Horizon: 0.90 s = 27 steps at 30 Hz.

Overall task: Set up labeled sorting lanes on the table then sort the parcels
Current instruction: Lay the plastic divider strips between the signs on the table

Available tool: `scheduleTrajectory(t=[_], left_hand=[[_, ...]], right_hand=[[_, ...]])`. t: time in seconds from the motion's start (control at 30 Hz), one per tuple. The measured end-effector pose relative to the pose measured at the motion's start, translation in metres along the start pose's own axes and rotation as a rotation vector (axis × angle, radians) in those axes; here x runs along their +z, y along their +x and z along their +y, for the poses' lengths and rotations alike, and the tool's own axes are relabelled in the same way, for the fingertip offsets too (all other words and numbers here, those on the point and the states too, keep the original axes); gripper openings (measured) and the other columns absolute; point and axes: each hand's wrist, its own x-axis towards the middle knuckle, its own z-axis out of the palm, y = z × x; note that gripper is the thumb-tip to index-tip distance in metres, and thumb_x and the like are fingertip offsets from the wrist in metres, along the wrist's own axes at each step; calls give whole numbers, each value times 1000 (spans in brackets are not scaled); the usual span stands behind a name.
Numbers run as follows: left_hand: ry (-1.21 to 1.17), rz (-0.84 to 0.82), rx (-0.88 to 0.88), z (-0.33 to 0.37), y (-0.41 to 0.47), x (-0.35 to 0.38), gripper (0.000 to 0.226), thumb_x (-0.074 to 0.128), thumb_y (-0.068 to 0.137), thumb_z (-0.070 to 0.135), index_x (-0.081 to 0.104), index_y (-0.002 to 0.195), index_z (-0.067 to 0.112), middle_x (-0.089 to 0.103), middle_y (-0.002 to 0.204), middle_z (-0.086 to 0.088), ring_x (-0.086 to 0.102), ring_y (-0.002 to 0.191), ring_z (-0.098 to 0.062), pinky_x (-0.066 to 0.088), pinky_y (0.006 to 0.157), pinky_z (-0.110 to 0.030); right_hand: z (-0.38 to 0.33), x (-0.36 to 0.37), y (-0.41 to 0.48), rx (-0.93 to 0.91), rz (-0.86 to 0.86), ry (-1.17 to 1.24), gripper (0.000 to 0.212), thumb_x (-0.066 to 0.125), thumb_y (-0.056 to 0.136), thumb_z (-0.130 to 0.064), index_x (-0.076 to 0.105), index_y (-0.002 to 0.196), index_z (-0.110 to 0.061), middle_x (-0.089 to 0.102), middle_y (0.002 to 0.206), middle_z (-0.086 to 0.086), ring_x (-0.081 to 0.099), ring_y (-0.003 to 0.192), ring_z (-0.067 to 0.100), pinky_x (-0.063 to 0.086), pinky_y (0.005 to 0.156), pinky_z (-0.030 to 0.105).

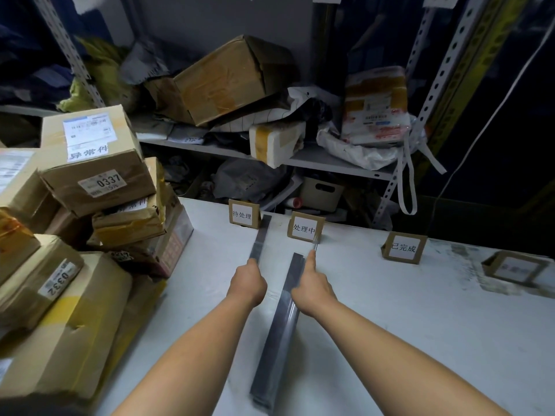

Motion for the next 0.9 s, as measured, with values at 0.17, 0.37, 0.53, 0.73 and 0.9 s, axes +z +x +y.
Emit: scheduleTrajectory(t=[0.17,0.37,0.53,0.73,0.9], left_hand=[[17,-15,-3,2,-3,-2,31,47,95,10,46,126,4,59,121,-17,55,93,-28,43,74,-31],[49,-26,10,2,-6,-6,28,51,96,17,48,121,6,59,116,-13,50,87,-22,42,72,-29],[62,-45,-3,-2,-13,-1,23,50,95,16,52,116,7,58,111,-10,52,87,-22,43,72,-28],[-32,-69,24,-10,-16,-4,28,34,92,4,58,108,3,62,120,-17,59,98,-32,48,80,-31],[-73,-108,42,-9,-21,-4,39,39,92,9,58,126,5,61,129,-12,58,103,-28,48,87,-30]], right_hand=[[-1,5,0,24,-29,64,106,62,93,-23,-20,160,-27,58,113,10,64,94,30,61,81,44],[-2,5,-2,-6,-6,-39,101,58,95,-26,-18,161,-26,62,120,11,64,97,29,57,79,38],[-2,10,-4,-29,-9,-42,105,61,93,-29,-21,160,-28,62,114,11,64,93,27,55,73,37],[2,6,-6,-16,-2,2,105,59,95,-14,-25,159,-20,60,112,11,63,93,26,57,77,37],[9,1,-5,11,-7,75,105,60,96,-17,-24,159,-25,56,106,8,60,88,25,57,78,38]])
